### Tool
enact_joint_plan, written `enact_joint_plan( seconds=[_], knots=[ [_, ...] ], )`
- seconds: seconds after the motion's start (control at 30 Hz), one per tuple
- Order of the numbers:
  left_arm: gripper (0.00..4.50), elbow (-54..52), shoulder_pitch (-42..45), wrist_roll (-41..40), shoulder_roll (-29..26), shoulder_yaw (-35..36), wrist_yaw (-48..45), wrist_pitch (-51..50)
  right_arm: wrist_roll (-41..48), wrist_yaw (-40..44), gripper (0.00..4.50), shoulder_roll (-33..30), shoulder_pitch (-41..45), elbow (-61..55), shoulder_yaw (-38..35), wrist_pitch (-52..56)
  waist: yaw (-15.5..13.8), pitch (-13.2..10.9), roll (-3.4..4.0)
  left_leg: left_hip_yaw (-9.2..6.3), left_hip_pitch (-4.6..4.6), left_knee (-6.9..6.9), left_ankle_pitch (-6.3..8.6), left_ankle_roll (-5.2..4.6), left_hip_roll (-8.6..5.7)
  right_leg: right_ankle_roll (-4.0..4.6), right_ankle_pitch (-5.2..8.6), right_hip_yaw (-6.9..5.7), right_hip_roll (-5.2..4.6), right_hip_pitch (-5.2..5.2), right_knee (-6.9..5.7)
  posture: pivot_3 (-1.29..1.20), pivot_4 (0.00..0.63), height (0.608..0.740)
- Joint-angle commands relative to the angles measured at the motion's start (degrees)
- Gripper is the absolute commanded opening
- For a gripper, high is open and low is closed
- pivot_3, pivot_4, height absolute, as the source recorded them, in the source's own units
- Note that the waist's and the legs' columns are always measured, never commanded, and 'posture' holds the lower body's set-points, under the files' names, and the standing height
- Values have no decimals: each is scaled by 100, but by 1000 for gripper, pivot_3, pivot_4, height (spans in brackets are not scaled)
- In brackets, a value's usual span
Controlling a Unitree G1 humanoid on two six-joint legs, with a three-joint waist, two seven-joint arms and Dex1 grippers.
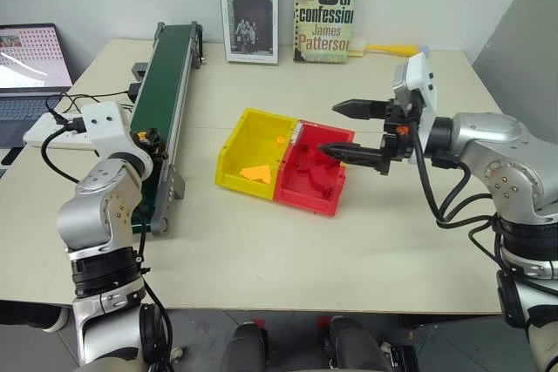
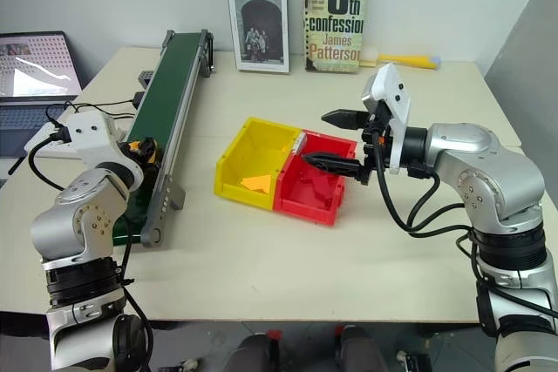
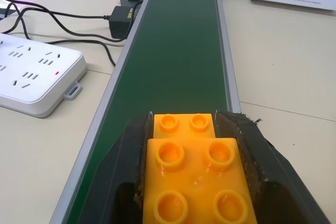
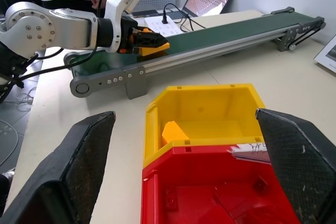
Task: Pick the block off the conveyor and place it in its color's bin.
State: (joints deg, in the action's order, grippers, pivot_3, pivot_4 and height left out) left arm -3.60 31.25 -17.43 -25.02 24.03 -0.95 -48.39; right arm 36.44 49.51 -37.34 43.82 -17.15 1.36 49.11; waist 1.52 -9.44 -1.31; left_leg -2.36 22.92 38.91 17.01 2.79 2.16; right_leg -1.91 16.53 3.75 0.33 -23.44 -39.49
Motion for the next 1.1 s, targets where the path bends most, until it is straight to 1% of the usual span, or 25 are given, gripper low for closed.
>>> enact_joint_plan(
  seconds=[0.03,0.13,0.23,0.4,0.53,0.57,0.6,0.73,0.77,0.83,0.87,0.93,1.0,1.03,1.1],
  knots=[
    [1530,-183,583,-188,-115,-299,-434,141,-464,-63,4500,-384,114,-101,57,-223,-31,-1,-2,-3,3,2,0,0,-3,0,0,-7,-1,1,2,0,150,740],
    [1530,-163,821,-220,-111,-699,-862,172,-595,-58,4500,-559,37,-144,80,-222,-57,-1,-2,-1,1,2,-1,1,-23,0,0,-14,-14,10,9,0,150,740],
    [1530,-103,1060,-334,-83,-1401,-1645,171,-498,-121,4500,-711,-80,-451,-73,-8,-50,-1,-2,-4,1,0,-5,8,-33,-1,0,-5,-26,11,17,0,150,740],
    [1530,-49,993,-307,-187,-2203,-2492,187,-322,-279,4500,-763,-154,-851,-220,307,-21,-1,-2,-5,4,0,-12,21,-42,-1,0,0,-30,12,28,0,150,740],
    [1530,158,900,-209,-157,-2461,-2759,337,-155,-431,4500,-748,-229,-1141,-335,548,26,-1,-1,-10,1,-1,-11,17,-41,-1,0,1,-28,13,25,0,150,740],
    [1880,247,891,-150,-154,-2508,-2795,431,-130,-467,4500,-747,-242,-1185,-347,588,31,-1,-1,-13,0,-1,-6,9,-41,-1,0,1,-27,13,24,0,150,740],
    [2090,331,894,-136,-128,-2512,-2832,508,-112,-496,4500,-747,-252,-1217,-359,624,31,-1,-1,-15,0,-1,-1,-1,-41,-1,0,0,-27,13,23,0,150,740],
    [2731,611,1012,-79,-50,-2519,-2940,735,-72,-604,4500,-781,-287,-1249,-413,692,13,-2,-1,-20,1,0,-1,-3,-43,-1,0,-3,-27,13,23,0,150,740],
    [2956,670,1063,-77,-51,-2499,-2964,761,-65,-620,4500,-794,-298,-1249,-428,701,11,-2,-1,-21,1,1,-1,-3,-44,-1,0,-4,-28,15,24,0,150,740],
    [3217,725,1137,-85,-87,-2446,-2998,785,-76,-648,4500,-807,-307,-1231,-441,690,10,-2,-1,-22,3,1,-1,-4,-45,-1,0,-4,-28,15,27,0,150,740],
    [3437,736,1159,-87,-123,-2422,-3024,797,-84,-670,4500,-807,-307,-1213,-446,682,10,-2,-1,-22,4,1,-1,-4,-45,-1,0,-5,-29,15,27,0,150,740],
    [3803,703,1173,-102,-278,-2356,-3141,785,-105,-680,4500,-794,-314,-1134,-440,632,10,-2,-1,-23,4,0,-1,-4,-45,-1,0,-6,-29,15,28,0,150,740],
    [4271,615,1160,-136,-467,-2307,-3290,725,-149,-663,4500,-784,-344,-1037,-423,553,21,-2,-1,-23,3,0,-1,-4,-45,-1,0,-6,-28,15,28,0,150,740],
    [4450,520,1129,-173,-632,-2287,-3429,661,-165,-645,4500,-775,-373,-968,-423,510,29,-2,-1,-22,2,0,-1,-4,-45,-1,0,-4,-28,15,27,0,150,740],
    [4492,237,960,-268,-1232,-2205,-3923,532,-255,-536,4500,-811,-475,-755,-380,353,30,-2,0,-23,2,1,-1,-4,-43,-1,0,-5,-27,15,25,0,150,740]
  ],
)
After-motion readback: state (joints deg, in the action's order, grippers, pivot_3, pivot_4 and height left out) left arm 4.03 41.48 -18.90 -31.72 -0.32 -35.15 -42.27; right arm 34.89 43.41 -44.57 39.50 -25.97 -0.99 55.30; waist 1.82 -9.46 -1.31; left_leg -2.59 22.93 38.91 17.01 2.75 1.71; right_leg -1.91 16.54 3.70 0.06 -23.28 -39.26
